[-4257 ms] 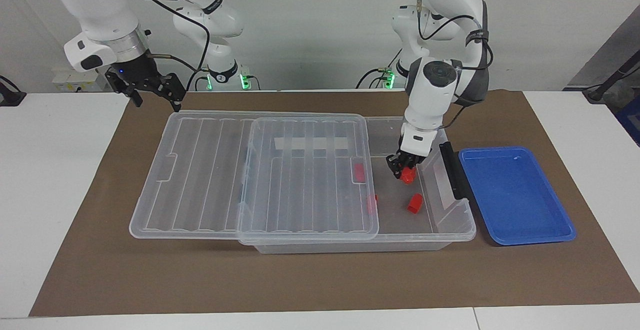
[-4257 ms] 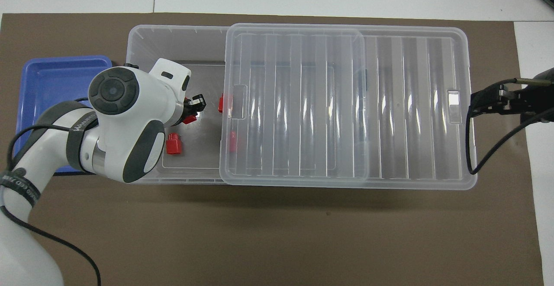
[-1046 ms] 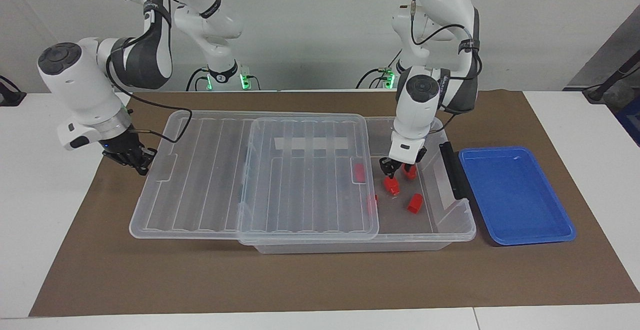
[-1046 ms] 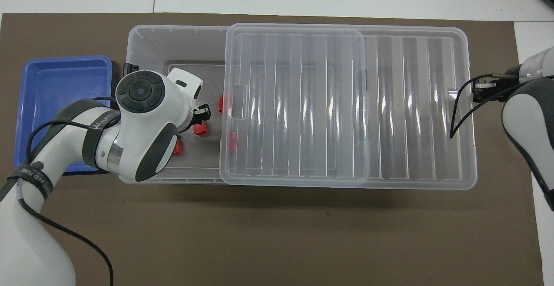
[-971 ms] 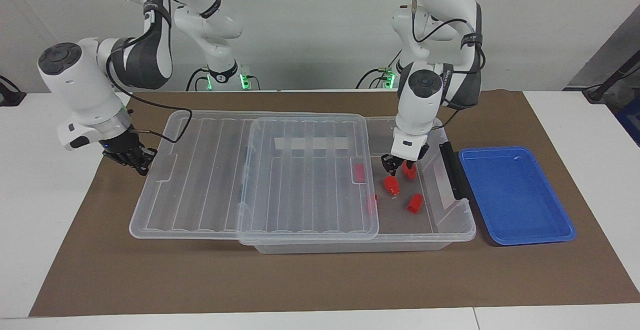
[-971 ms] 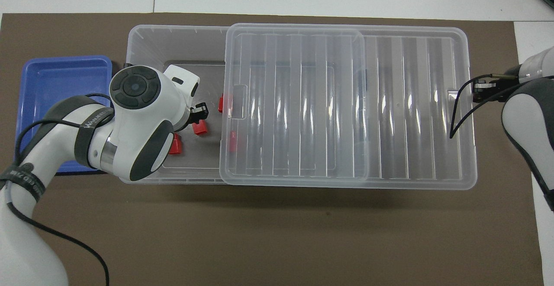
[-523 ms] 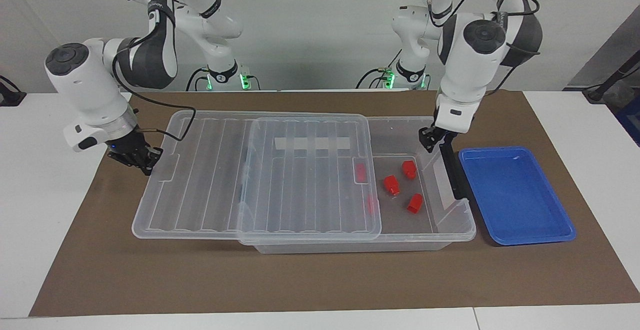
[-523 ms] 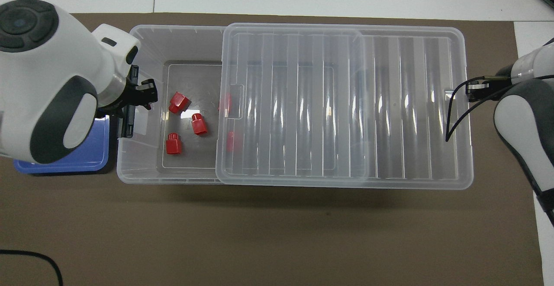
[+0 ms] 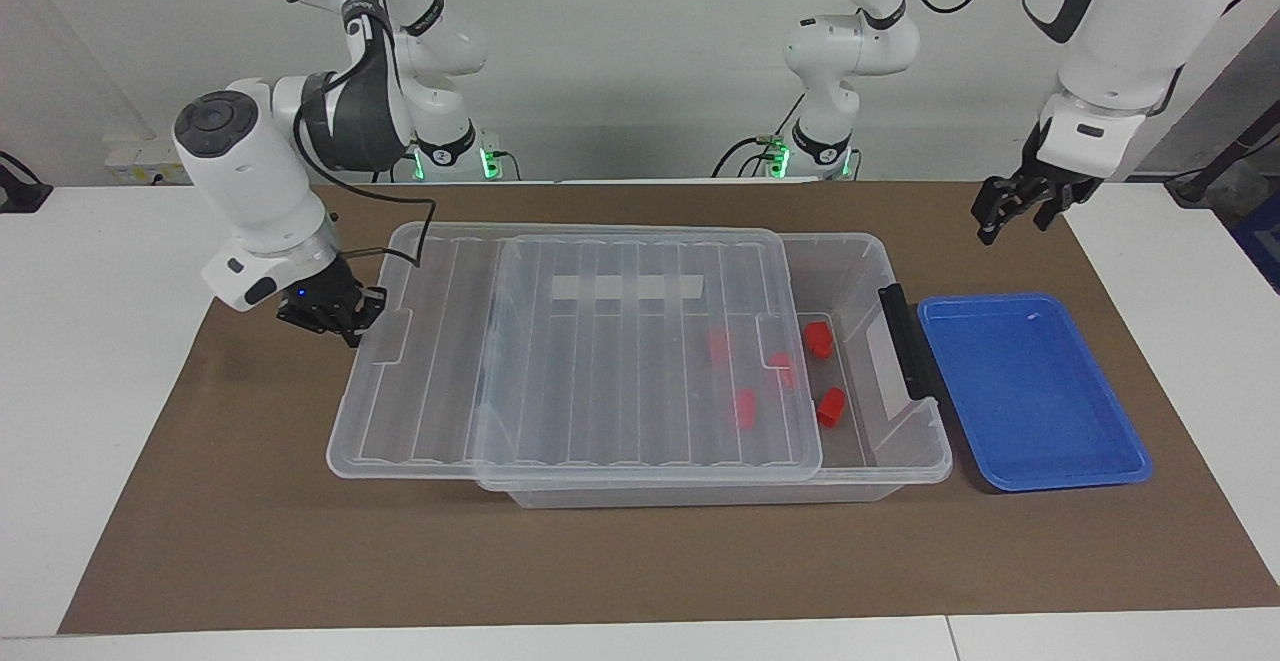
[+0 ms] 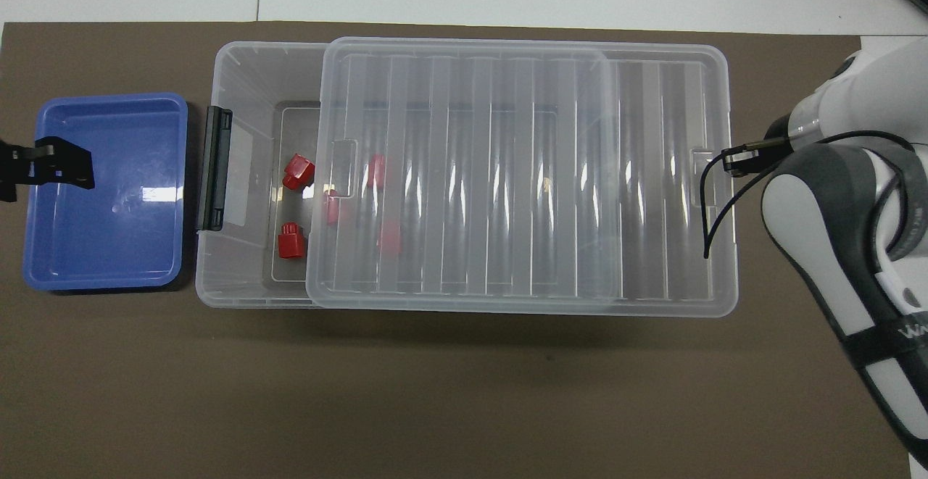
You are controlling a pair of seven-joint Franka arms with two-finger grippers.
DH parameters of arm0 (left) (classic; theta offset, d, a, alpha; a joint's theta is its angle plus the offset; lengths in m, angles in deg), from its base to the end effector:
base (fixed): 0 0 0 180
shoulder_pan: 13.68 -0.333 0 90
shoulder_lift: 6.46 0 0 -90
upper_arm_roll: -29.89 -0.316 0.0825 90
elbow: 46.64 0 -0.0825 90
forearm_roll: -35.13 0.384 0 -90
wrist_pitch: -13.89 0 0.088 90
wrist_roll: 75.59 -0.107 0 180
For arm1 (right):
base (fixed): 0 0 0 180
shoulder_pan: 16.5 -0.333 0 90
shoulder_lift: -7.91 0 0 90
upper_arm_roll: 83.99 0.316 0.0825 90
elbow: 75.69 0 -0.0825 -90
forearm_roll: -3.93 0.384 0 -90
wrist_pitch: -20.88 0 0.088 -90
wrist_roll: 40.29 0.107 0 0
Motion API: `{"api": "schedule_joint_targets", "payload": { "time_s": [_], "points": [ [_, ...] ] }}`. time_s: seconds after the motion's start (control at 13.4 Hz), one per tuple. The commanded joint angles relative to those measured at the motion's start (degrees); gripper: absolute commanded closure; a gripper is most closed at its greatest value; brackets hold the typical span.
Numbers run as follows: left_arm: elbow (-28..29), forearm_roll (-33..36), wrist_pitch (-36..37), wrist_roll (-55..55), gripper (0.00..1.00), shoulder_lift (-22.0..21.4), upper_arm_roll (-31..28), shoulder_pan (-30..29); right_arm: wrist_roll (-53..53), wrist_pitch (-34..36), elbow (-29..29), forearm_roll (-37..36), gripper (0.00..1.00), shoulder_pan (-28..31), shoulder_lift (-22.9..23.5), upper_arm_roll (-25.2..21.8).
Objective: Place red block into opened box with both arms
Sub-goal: 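Slide the clear lid back over the box with the right gripper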
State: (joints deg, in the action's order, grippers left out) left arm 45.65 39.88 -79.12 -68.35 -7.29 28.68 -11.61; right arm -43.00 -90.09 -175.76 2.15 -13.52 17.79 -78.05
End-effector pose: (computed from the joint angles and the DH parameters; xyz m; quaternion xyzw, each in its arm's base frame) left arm 0.5548 0.0002 0.6186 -0.9976 -0.0540 -0.0164 0.0402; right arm 0.6138 0.0262 0.4718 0.9985 0.0540 0.0094 0.0057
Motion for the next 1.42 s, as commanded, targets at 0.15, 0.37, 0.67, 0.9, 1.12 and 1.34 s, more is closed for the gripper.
{"api": "schedule_joint_targets", "payload": {
  "time_s": [0.15, 0.37, 0.67, 0.9, 1.12, 1.34],
  "points": [
    [1.31, -0.53, 2.05, -7.87, 0.0, -1.98, 0.15, -1.37, -1.69, 0.58, -2.58, 1.51, 1.0, -3.93, -1.52, 0.21],
    [1.67, -0.53, 2.04, -7.86, 0.0, -2.16, 0.15, -2.95, -1.42, 0.23, -3.12, 4.24, 1.0, -5.78, -1.7, 0.21],
    [1.84, -0.53, 1.87, -7.77, 0.0, -2.25, 0.24, -2.86, -1.16, 0.32, -3.82, 4.42, 1.0, -8.25, -2.22, 0.21],
    [2.37, -0.45, -1.63, -8.48, 0.0, -2.25, 0.24, -2.25, -0.9, 0.32, -3.91, 5.56, 1.0, -9.56, -2.4, 0.21],
    [2.37, -0.27, -0.68, -8.48, 0.0, -2.25, 0.68, -4.44, -0.89, 0.32, -3.91, 5.65, 1.0, -10.09, -2.4, 0.21],
    [2.37, -0.27, 1.87, -8.48, 0.0, -3.12, 0.33, -3.13, -0.81, 0.23, -3.91, 5.65, 1.0, -10.45, -2.4, 0.21]
  ]
}}
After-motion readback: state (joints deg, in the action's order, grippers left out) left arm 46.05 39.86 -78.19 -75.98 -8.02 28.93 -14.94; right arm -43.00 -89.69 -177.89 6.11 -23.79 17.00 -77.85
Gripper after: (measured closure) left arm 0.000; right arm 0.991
